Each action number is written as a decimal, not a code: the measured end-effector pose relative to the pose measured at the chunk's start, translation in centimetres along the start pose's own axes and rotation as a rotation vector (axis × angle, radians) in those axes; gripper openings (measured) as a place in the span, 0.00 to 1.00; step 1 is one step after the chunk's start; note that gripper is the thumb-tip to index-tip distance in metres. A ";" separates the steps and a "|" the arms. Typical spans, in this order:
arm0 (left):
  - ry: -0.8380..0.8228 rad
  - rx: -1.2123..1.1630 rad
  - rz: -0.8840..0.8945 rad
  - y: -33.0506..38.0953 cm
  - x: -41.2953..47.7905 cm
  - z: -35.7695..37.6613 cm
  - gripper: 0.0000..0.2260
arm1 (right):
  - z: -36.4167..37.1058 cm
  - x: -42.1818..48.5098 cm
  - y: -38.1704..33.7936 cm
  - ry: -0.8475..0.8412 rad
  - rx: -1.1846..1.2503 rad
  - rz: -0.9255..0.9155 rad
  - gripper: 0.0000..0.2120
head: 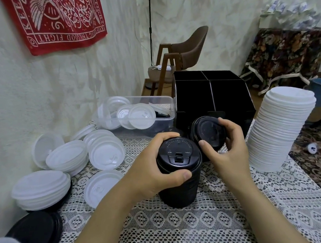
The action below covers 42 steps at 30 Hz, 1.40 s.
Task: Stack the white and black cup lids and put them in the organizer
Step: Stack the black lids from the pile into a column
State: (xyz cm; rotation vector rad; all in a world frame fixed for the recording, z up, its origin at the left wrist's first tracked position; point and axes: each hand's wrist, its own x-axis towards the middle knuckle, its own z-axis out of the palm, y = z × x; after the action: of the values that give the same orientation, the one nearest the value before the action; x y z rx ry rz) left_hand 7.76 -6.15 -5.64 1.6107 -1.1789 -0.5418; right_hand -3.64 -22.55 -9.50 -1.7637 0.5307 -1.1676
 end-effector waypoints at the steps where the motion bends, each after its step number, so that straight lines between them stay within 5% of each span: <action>1: 0.000 0.001 0.001 0.0 0.0 0.0 0.31 | 0.0 0.0 -0.2 0.008 0.019 -0.009 0.28; 12: 0.003 0.001 0.014 0.0 0.0 0.0 0.31 | -0.4 -0.1 -1.2 0.035 -0.017 -0.005 0.29; 18: 0.012 0.027 0.019 0.0 0.1 -0.1 0.31 | -0.3 -0.3 -3.5 0.007 0.146 -0.059 0.22; 32: 0.018 0.002 0.063 -0.1 0.2 0.0 0.29 | -0.6 -2.2 -4.6 -0.547 0.104 -0.060 0.33; 42: -0.013 -0.052 0.037 -0.3 0.2 -0.2 0.30 | -0.1 -2.0 -5.4 -0.377 0.106 -0.099 0.25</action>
State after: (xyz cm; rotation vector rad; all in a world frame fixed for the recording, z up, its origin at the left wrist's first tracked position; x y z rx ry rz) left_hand 8.19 -6.24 -5.83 1.5407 -1.1927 -0.5562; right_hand -5.31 -18.45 -5.75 -1.8745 0.1557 -0.8800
